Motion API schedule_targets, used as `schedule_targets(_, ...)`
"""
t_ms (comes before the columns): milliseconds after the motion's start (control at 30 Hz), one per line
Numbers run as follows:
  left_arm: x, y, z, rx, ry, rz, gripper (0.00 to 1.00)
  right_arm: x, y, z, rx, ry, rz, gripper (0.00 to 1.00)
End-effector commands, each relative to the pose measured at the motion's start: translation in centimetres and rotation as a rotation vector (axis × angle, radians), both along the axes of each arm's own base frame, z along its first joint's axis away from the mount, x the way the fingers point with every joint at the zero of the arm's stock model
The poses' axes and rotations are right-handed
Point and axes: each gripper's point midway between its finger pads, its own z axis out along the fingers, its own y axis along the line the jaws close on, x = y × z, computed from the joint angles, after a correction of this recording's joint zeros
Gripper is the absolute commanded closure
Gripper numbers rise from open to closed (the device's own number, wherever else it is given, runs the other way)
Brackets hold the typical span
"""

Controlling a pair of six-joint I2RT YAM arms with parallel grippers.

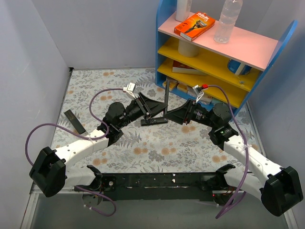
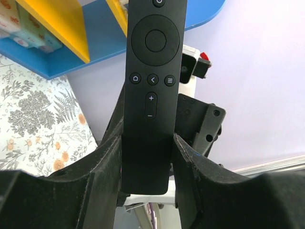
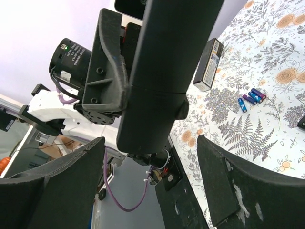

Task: Load the batteries into the remote control
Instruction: Adjust the remote control.

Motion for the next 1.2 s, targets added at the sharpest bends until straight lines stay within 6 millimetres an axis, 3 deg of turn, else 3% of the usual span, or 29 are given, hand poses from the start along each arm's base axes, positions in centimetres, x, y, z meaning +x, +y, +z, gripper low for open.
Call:
schedule_targets(0, 0.0, -0.1, 2.3, -0.059, -0.053, 0.010, 1.00, -0.2, 0.3, 1.6, 0.050, -0.053, 0.017, 0.16)
schedule_targets(233, -0.2, -0.7, 2.2, -0.068, -0.051, -0.013, 1.00, -0.3, 0.8, 2.6, 0.086, -0.055, 0.058, 0.18)
schedule_targets(333, -0.3, -0.9, 2.2, -0.070, -0.055, -0.019, 1.00, -0.3, 1.0, 2.8, 0.096, -0.053, 0.067, 0.24)
schedule_targets(433, -0.4, -0.9, 2.5, -0.071, -0.071, -0.018, 1.00, -0.3, 1.0, 3.0, 0.102, -0.058, 0.071, 0.34)
schedule_targets(567, -0.5, -0.9, 2.5, -0.071, -0.078, -0.021, 1.00, -0.3, 1.1, 3.1, 0.103, -0.063, 0.076, 0.61)
schedule_targets(700, -0.6, -0.6, 2.3, -0.049, -0.090, -0.010, 0.97, -0.4, 1.1, 2.8, 0.093, -0.064, 0.083, 0.82)
schedule_targets(800, -0.5, -0.1, 2.4, -0.002, -0.123, 0.027, 0.71, -0.4, 1.1, 2.2, 0.068, -0.064, 0.077, 0.97)
schedule_targets(833, -0.1, 0.2, 2.8, 0.010, -0.131, 0.058, 0.55, -0.6, 1.0, 2.2, 0.060, -0.070, 0.076, 0.99)
schedule_targets(933, 0.5, 1.2, 2.7, 0.111, -0.171, 0.124, 0.27, -0.2, 0.8, 1.4, -0.012, -0.079, 0.050, 0.99)
schedule_targets(967, 1.0, 1.6, 3.0, 0.170, -0.187, 0.160, 0.13, 0.0, 0.7, 1.6, -0.033, -0.090, 0.036, 0.99)
schedule_targets(1000, 1.2, 1.9, 3.0, 0.206, -0.199, 0.176, 0.08, 0.3, 0.6, 0.3, -0.090, -0.082, 0.017, 0.99)
schedule_targets(1067, 1.8, 2.3, 3.6, 0.273, -0.202, 0.210, 0.02, 0.6, 0.3, -0.1, -0.143, -0.094, -0.005, 0.99)
schedule_targets(1167, 2.6, 2.8, 3.3, 0.374, -0.218, 0.240, 0.02, 1.2, -0.2, -1.0, -0.244, -0.120, -0.051, 0.99)
